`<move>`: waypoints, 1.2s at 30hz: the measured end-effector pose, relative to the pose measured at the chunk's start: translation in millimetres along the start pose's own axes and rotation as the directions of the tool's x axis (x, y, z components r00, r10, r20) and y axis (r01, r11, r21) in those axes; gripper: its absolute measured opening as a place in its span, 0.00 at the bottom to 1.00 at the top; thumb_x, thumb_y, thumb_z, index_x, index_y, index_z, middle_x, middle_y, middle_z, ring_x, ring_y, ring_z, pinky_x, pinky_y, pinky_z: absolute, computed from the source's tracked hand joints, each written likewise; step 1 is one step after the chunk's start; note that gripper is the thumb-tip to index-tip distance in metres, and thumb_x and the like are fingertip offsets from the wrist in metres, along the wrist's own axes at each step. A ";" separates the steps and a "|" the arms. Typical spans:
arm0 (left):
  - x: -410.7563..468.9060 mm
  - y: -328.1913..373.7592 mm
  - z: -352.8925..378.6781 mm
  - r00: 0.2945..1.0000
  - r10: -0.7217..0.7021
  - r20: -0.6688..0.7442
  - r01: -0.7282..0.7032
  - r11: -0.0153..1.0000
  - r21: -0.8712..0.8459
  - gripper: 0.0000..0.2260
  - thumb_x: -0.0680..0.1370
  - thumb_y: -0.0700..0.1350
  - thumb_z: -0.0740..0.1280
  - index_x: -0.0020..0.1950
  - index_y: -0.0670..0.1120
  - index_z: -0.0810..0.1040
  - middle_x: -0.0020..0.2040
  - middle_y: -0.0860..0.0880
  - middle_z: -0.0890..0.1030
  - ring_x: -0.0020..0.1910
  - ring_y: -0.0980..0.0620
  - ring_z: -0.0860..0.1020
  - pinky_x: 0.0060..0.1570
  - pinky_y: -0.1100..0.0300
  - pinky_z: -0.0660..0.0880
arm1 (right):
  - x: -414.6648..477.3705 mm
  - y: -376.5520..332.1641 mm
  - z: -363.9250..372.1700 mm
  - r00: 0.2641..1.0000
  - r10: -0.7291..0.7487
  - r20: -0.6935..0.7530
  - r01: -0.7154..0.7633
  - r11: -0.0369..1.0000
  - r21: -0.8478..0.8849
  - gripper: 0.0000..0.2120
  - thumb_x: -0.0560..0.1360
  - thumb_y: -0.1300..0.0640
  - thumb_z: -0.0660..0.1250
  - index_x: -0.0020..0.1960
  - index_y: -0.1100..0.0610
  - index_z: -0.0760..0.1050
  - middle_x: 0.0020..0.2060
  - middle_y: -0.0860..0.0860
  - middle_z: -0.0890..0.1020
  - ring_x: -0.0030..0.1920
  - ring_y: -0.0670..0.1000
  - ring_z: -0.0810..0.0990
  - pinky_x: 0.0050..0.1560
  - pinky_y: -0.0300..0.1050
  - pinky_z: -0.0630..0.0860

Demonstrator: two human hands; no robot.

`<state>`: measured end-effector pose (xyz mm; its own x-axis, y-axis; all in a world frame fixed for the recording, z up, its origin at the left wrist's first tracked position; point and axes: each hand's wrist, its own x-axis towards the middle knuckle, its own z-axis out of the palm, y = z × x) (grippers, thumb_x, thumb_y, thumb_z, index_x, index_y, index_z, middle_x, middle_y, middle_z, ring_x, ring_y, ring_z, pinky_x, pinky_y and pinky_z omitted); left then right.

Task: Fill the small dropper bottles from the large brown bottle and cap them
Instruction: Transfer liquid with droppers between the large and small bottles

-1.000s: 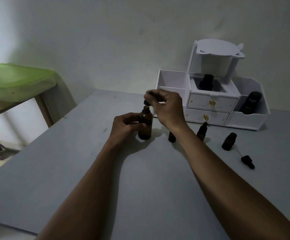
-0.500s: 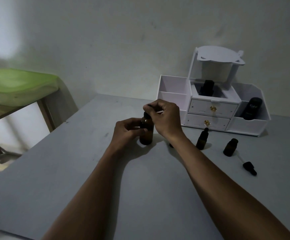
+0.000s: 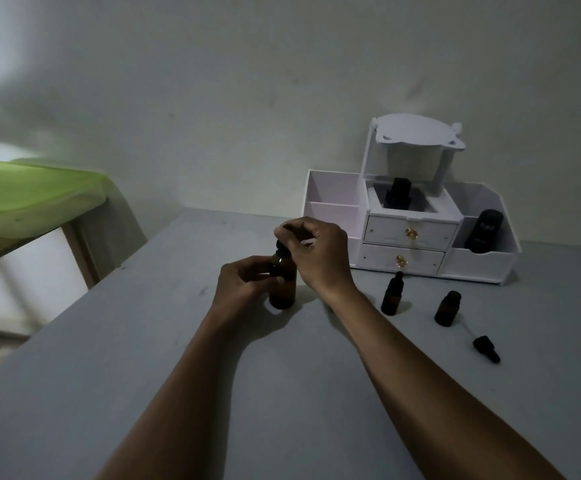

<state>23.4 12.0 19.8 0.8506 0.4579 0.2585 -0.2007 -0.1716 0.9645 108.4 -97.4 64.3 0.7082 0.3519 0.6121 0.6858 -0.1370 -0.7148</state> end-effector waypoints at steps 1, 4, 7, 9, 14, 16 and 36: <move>0.6 0.2 0.1 1.000 0.003 -0.002 -0.003 1.000 0.003 0.13 0.72 0.33 0.71 0.53 0.45 0.84 0.45 0.52 0.86 0.44 0.59 0.84 0.37 0.72 0.76 | 1.7 -1.8 -3.5 1.000 0.005 -0.008 -0.005 1.000 0.015 0.06 0.75 0.55 0.72 0.47 0.57 0.84 0.41 0.48 0.86 0.41 0.41 0.83 0.47 0.33 0.79; 0.5 1.0 0.5 1.000 -0.009 -0.016 0.008 1.000 -0.012 0.13 0.72 0.31 0.71 0.51 0.46 0.84 0.41 0.53 0.86 0.42 0.59 0.84 0.36 0.72 0.75 | 14.5 -13.4 -15.0 1.000 -0.008 -0.023 0.009 0.997 0.079 0.07 0.75 0.54 0.73 0.48 0.58 0.84 0.39 0.49 0.86 0.41 0.44 0.85 0.48 0.39 0.82; 1.2 0.0 -1.8 1.000 -0.009 -0.006 0.009 1.000 -0.007 0.14 0.72 0.30 0.70 0.50 0.47 0.84 0.40 0.55 0.86 0.42 0.61 0.83 0.36 0.72 0.75 | 33.2 -35.4 -30.8 0.997 -0.054 -0.054 0.061 0.990 0.129 0.07 0.75 0.55 0.73 0.48 0.59 0.84 0.38 0.49 0.86 0.39 0.42 0.85 0.47 0.37 0.81; 2.0 -2.1 -3.8 1.000 -0.004 -0.002 0.004 1.000 -0.005 0.14 0.72 0.30 0.71 0.50 0.47 0.84 0.41 0.55 0.86 0.42 0.60 0.84 0.37 0.72 0.76 | 46.0 -52.2 -44.9 0.993 -0.075 -0.089 0.090 0.980 0.179 0.07 0.75 0.56 0.73 0.49 0.60 0.84 0.38 0.49 0.86 0.38 0.42 0.85 0.46 0.35 0.81; 1.1 -1.2 -5.0 1.000 0.015 0.001 -0.015 1.000 0.006 0.12 0.71 0.36 0.73 0.52 0.49 0.83 0.43 0.54 0.86 0.45 0.59 0.83 0.41 0.70 0.77 | 65.1 -83.7 -94.2 0.974 -0.096 -0.204 0.148 0.955 0.258 0.07 0.75 0.58 0.73 0.48 0.62 0.83 0.37 0.51 0.86 0.38 0.43 0.86 0.39 0.33 0.78; 3.0 -3.1 -7.4 0.996 0.067 -0.062 -0.063 0.996 0.064 0.19 0.68 0.48 0.74 0.58 0.48 0.82 0.49 0.51 0.86 0.51 0.55 0.83 0.49 0.62 0.77 | 64.1 -87.4 -117.8 0.962 -0.104 -0.252 0.168 0.954 0.249 0.07 0.75 0.58 0.72 0.49 0.63 0.83 0.38 0.51 0.86 0.38 0.43 0.86 0.39 0.34 0.78; -54.3 32.5 216.3 0.978 -0.003 0.207 -0.045 0.973 0.227 0.26 0.73 0.47 0.75 0.70 0.48 0.74 0.65 0.51 0.78 0.58 0.58 0.77 0.58 0.67 0.73 | -31.5 40.7 -252.3 0.839 0.130 -0.528 -0.110 0.992 0.069 0.05 0.73 0.54 0.75 0.43 0.45 0.82 0.38 0.43 0.85 0.40 0.42 0.84 0.47 0.43 0.81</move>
<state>75.7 -207.2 25.4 0.9334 0.2683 0.2384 -0.1227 -0.3855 0.9145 156.3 -347.7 101.2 0.7720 -0.2111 0.5995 0.5906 -0.1103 -0.7994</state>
